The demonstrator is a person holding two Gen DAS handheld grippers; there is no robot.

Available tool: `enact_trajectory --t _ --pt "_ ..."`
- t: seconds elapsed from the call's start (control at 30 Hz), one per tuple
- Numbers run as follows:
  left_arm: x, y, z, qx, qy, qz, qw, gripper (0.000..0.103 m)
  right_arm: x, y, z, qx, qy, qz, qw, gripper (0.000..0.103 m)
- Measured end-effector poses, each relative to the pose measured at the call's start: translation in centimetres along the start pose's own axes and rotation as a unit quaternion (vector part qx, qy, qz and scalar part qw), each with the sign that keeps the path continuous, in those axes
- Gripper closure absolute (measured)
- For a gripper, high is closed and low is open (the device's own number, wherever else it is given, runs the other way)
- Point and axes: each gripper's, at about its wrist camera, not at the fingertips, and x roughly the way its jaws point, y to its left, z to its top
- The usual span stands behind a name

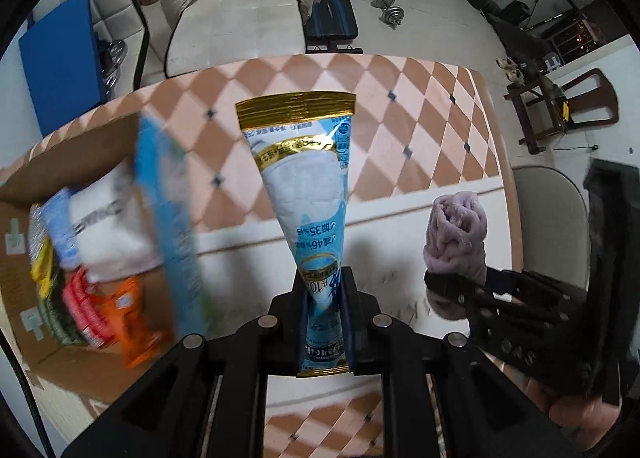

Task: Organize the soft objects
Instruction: 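Grasp the blue ice pop with the left tool while the right grasps the lilac cloth, then place the ice pop and lilac cloth into the box and open both tools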

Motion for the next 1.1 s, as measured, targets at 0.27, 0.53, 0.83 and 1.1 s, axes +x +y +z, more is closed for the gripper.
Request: enact_trajectory --t 0.27,0.53,0.83,1.1 --pt "-3.6 9.7 -0.6 -0.016 0.002 0.013 0.9998 0.091 -1.6 13.0 -5.4 -0.007 -0.029 0.052 0.998 0.061" --pt "-1.5 16.1 3.4 -0.027 0.044 0.014 0.9986 0.091 1.9 21.2 -6.6 0.013 -0.021 0.074 0.997 0.061" --pt "1.7 17.0 5.9 0.002 0.082 0.02 0.9964 0.091 5.9 22.2 -5.8 0.055 0.0 0.058 0.997 0.061" --pt "3.8 16.5 6.8 0.03 0.118 0.011 0.9925 0.081 7.6 22.2 -6.0 0.073 0.023 0.05 0.996 0.054"
